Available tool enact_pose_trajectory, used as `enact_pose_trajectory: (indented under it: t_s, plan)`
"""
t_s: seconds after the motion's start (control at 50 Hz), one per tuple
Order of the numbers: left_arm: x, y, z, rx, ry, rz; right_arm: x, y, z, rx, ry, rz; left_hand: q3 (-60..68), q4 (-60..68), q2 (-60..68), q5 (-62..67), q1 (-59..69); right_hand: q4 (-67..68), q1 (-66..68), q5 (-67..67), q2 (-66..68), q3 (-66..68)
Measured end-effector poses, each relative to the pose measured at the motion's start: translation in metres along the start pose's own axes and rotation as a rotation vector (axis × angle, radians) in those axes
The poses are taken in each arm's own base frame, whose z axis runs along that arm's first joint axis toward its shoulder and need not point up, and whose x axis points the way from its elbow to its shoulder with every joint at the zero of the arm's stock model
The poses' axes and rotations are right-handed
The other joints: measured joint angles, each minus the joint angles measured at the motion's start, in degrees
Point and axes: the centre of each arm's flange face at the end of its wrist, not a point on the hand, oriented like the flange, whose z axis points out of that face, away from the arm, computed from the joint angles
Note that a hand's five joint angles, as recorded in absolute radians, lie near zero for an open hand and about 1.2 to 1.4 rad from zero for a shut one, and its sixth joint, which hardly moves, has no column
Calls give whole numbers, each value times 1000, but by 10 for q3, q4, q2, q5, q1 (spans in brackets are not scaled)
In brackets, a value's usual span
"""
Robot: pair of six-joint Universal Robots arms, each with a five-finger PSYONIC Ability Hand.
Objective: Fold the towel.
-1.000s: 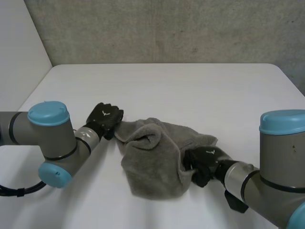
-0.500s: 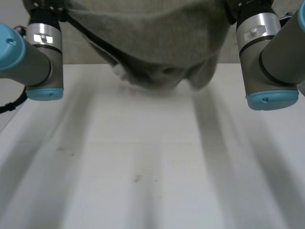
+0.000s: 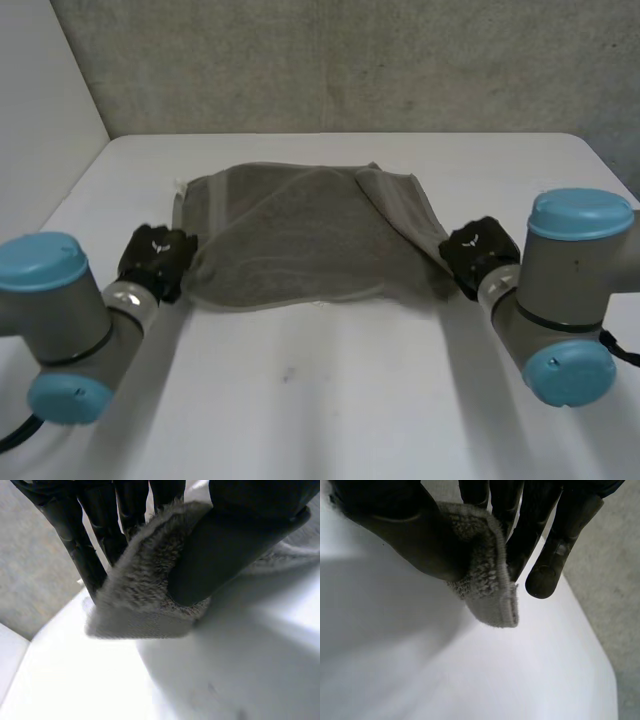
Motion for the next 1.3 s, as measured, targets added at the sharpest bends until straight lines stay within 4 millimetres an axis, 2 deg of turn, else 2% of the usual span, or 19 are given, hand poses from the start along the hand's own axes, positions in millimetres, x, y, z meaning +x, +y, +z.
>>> enact_pose_trajectory:
  t_s: [0.06, 0.1, 0.14, 0.2, 0.28, 0.5, 0.74, 0.96, 1.08, 1.14, 1.18, 1.2, 1.24, 1.3]
  plan:
    - [-2, 1, -10, -17, 0, 15, 6, 2, -4, -2, 5, 29, -1, -1, -1, 0, 0, -1, 0, -1, 0, 0]
    - [-4, -2, -16, -16, -6, 23, 11, 2, -9, 5, 9, 57, -48, -48, -48, -30, -30, -27, -29, -30, -25, -25]
    - [-6, -5, -22, -10, -11, 28, 15, 2, -13, 15, 10, 93, -137, -138, -138, -127, -134, -130, -174, -181, -173, -170]
    - [-8, -10, -29, 1, -17, 31, 19, 3, -21, 29, -3, 166, -279, -280, -280, -272, -269, -134, -390, -412, -393, -395]
    - [-9, -13, -34, 9, -18, 31, 15, 8, -28, 40, -41, 250, -335, -335, -335, -327, -321, -134, -475, -502, -474, -477]
    - [-10, -11, -32, 17, -28, 25, -4, 19, -27, 142, -124, 294, -355, -355, -355, -347, -341, -134, -478, -507, -475, -480]
    - [-6, -3, -28, 33, -29, 24, -3, 38, -25, 124, -87, 106, -357, -358, -358, -350, -344, -134, -480, -510, -475, -482]
    - [-1, -4, -24, 100, -2, 30, -4, 48, -25, 128, -54, -38, -358, -359, -359, -350, -344, -134, -498, -532, -494, -502]
    - [1, -2, -21, 111, 1, 31, -4, 49, -21, 150, -25, -82, -370, -370, -371, -362, -357, -135, -485, -503, -485, -492]
    - [2, 0, -19, 108, 4, 31, -3, 50, -17, 161, -7, -87, -383, -383, -385, -376, -370, -280, -371, -381, -370, -376]
    - [3, 2, -18, 104, 6, 31, -1, 51, -14, 167, 7, -87, -398, -399, -399, -391, -384, -221, -230, -251, -226, -236]
    - [3, 3, -18, 101, 7, 31, 1, 51, -13, 170, 17, -85, -405, -406, -407, -398, -392, -140, -139, -152, -135, -148]
    - [4, 4, -17, 96, 9, 30, 5, 51, -11, 173, 31, -82, -417, -418, -418, -410, -403, -38, -23, -43, -29, -41]
    - [5, 7, -16, 89, 12, 30, 10, 52, -10, 176, 49, -76, -436, -436, -436, -428, -421, 2, 4, -3, 2, 1]
